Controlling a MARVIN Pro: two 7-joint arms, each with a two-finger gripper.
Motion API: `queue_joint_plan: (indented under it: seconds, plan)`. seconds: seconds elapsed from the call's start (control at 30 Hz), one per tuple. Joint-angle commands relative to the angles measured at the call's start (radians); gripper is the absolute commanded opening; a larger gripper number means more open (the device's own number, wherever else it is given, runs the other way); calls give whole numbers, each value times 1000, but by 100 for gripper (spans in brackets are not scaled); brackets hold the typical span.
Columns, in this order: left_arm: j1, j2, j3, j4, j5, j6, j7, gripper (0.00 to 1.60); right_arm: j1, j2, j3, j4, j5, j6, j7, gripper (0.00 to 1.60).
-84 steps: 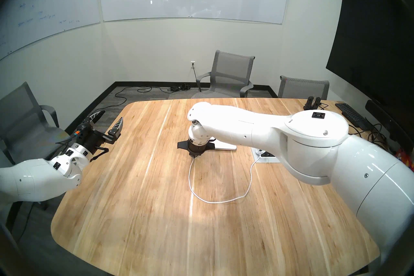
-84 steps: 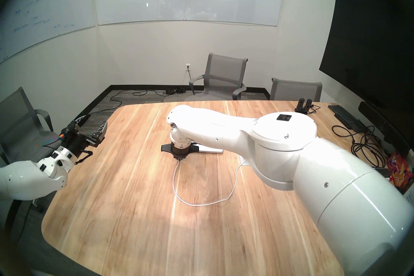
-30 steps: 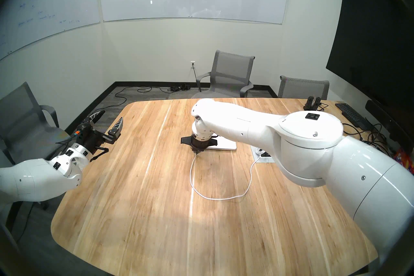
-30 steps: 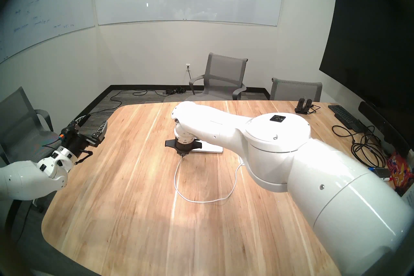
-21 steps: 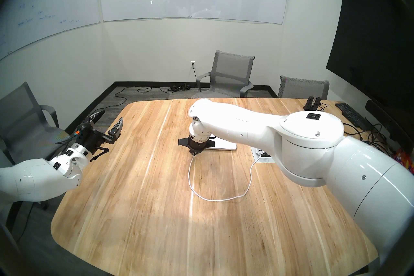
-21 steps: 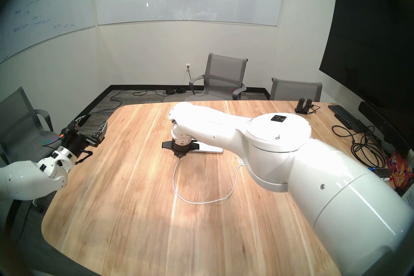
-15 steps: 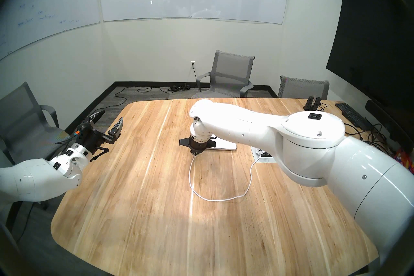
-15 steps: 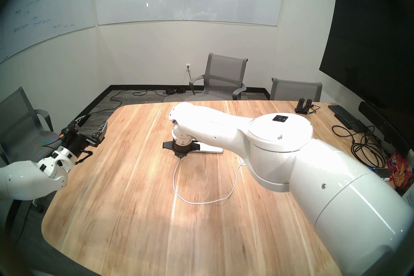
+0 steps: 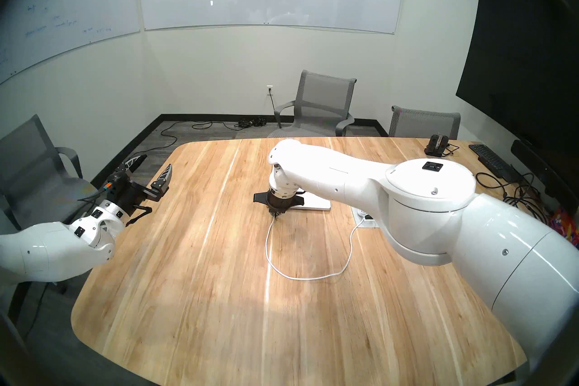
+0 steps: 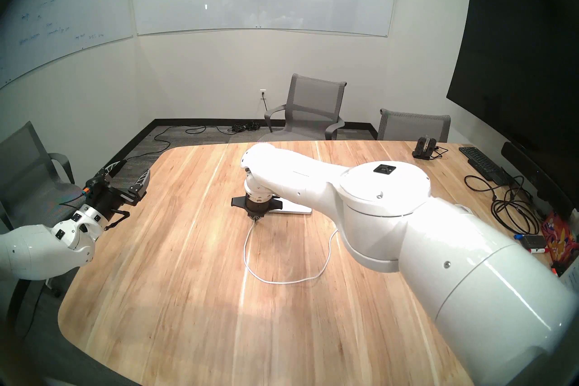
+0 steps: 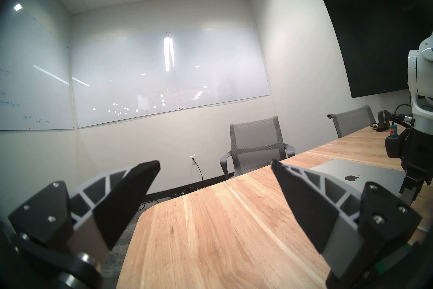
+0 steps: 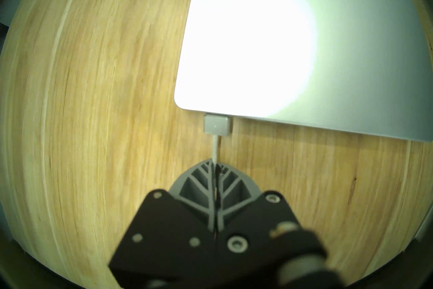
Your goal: Plug the charging cable into the port of a MacBook
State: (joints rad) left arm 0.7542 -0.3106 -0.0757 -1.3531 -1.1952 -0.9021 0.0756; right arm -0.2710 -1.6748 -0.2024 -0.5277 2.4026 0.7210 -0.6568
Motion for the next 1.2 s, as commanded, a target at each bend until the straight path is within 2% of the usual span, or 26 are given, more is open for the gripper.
queue_joint_plan:
  seconds: [0.0, 0.57, 0.87, 1.17]
  plan:
    - [-15, 1, -13, -2, 2, -7, 1, 160, 10, -49, -6, 76, -23, 12, 36, 0]
    - [-15, 1, -14, -2, 2, -8, 2, 160, -17, -134, -31, 246, -68, 67, 131, 0]
    - [-15, 1, -14, -2, 2, -8, 2, 160, -23, -152, -36, 285, -79, 81, 154, 0]
    - [-15, 1, -14, -2, 2, -8, 2, 160, -14, -141, -21, 249, -67, 89, 123, 0]
